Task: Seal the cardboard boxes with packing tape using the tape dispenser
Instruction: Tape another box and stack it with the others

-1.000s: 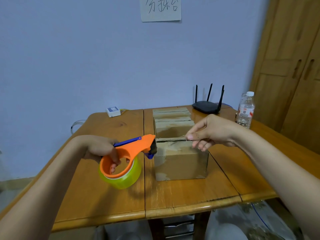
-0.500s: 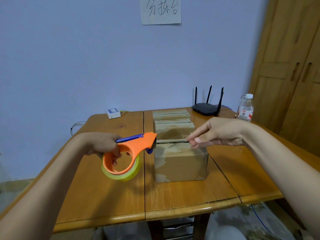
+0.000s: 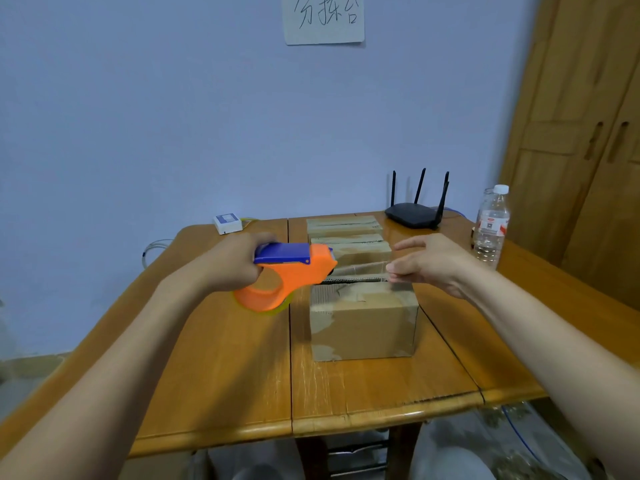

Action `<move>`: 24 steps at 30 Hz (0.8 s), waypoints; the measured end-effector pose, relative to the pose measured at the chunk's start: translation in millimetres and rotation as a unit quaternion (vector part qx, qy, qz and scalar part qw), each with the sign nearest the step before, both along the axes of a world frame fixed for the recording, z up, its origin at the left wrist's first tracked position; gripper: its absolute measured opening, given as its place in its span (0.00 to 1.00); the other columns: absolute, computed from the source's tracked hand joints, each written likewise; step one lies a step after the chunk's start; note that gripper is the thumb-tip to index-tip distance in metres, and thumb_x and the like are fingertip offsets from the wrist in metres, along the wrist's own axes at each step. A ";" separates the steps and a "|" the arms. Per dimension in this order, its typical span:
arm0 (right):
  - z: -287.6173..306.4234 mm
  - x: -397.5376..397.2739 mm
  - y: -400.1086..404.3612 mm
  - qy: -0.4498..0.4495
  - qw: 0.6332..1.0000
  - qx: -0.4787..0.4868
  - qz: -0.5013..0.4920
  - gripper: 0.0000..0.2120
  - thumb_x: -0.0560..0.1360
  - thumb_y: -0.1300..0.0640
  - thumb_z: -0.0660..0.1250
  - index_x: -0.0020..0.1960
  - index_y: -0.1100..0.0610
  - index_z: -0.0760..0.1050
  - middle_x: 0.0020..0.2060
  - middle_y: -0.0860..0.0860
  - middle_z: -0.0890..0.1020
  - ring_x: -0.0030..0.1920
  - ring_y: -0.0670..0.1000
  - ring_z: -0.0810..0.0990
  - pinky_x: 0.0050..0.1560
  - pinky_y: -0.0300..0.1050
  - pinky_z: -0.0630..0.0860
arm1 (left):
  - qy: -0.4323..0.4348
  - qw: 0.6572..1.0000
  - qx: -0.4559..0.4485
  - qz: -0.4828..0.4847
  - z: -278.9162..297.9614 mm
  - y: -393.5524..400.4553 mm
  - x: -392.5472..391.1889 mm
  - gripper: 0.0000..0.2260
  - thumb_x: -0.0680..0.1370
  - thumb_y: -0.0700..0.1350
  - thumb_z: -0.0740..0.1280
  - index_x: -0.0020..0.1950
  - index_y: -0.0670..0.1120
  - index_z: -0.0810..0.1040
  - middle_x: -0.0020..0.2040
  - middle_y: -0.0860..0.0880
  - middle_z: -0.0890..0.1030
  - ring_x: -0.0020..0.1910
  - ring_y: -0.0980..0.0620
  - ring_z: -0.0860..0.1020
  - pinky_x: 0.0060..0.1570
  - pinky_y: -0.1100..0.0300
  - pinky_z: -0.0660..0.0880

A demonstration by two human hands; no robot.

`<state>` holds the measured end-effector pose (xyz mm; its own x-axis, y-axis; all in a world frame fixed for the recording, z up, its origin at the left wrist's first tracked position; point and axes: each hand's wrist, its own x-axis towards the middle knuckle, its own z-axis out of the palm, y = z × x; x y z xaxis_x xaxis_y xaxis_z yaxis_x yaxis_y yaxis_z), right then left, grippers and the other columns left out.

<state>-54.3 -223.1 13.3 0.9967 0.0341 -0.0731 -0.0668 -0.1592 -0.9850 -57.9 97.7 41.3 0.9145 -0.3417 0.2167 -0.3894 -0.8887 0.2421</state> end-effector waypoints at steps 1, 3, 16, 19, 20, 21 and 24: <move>-1.0 0.9 -1.8 0.007 1.000 0.011 -0.004 0.28 0.69 0.73 0.76 0.66 0.65 0.72 0.48 0.65 0.85 0.44 0.58 0.87 0.41 0.44 0.84 | -0.017 1.000 -0.001 0.003 1.3 -3.0 0.1 0.21 0.74 0.31 0.61 0.62 0.50 0.75 0.42 0.52 0.78 0.38 0.56 0.74 0.32 0.64 0.65; -1.9 3.5 -6.8 0.020 0.999 0.033 -0.014 0.30 0.68 0.72 0.76 0.66 0.62 0.70 0.49 0.65 0.84 0.45 0.59 0.87 0.43 0.45 0.85 | -0.048 0.999 0.007 0.012 4.5 -7.4 2.1 0.20 0.74 0.31 0.61 0.60 0.50 0.74 0.39 0.56 0.75 0.36 0.58 0.72 0.31 0.65 0.63; -4.5 15.5 -36.7 0.111 0.982 0.150 -0.027 0.11 0.73 0.67 0.72 0.55 0.66 0.80 0.43 0.58 0.85 0.42 0.52 0.85 0.43 0.46 0.85 | -0.075 0.994 -0.038 -0.067 0.3 -24.6 36.3 0.27 0.72 0.30 0.66 0.68 0.50 0.74 0.53 0.50 0.81 0.50 0.49 0.78 0.45 0.59 0.75; -3.1 16.8 -35.6 0.070 0.989 0.124 -0.051 0.10 0.73 0.66 0.74 0.54 0.65 0.82 0.50 0.60 0.86 0.50 0.55 0.84 0.44 0.50 0.84 | -0.085 0.993 -0.039 -0.071 -4.7 -22.5 41.1 0.28 0.72 0.30 0.66 0.69 0.51 0.74 0.55 0.50 0.81 0.51 0.50 0.78 0.44 0.61 0.74; -2.0 16.9 -35.0 0.061 0.990 0.115 -0.051 0.11 0.73 0.65 0.75 0.55 0.64 0.82 0.51 0.60 0.86 0.52 0.56 0.84 0.45 0.51 0.84 | -0.088 0.993 -0.036 -0.069 -6.3 -21.1 42.6 0.28 0.73 0.30 0.66 0.69 0.51 0.73 0.55 0.49 0.81 0.51 0.50 0.78 0.45 0.60 0.75; -0.8 16.1 -34.2 0.056 0.992 0.105 -0.046 0.11 0.73 0.64 0.75 0.55 0.64 0.82 0.51 0.60 0.86 0.53 0.57 0.85 0.45 0.52 0.84 | -0.090 0.993 -0.032 -0.068 -7.7 -20.0 43.6 0.28 0.73 0.30 0.66 0.69 0.52 0.73 0.55 0.49 0.81 0.51 0.49 0.78 0.45 0.59 0.75; 2.8 13.3 -30.4 0.057 0.993 0.097 -0.028 0.09 0.75 0.66 0.72 0.55 0.66 0.81 0.48 0.63 0.86 0.48 0.61 0.87 0.45 0.54 0.85 | -0.087 0.994 -0.021 -0.061 -10.2 -16.1 45.7 0.27 0.73 0.32 0.66 0.69 0.52 0.73 0.54 0.50 0.81 0.50 0.50 0.78 0.44 0.59 0.75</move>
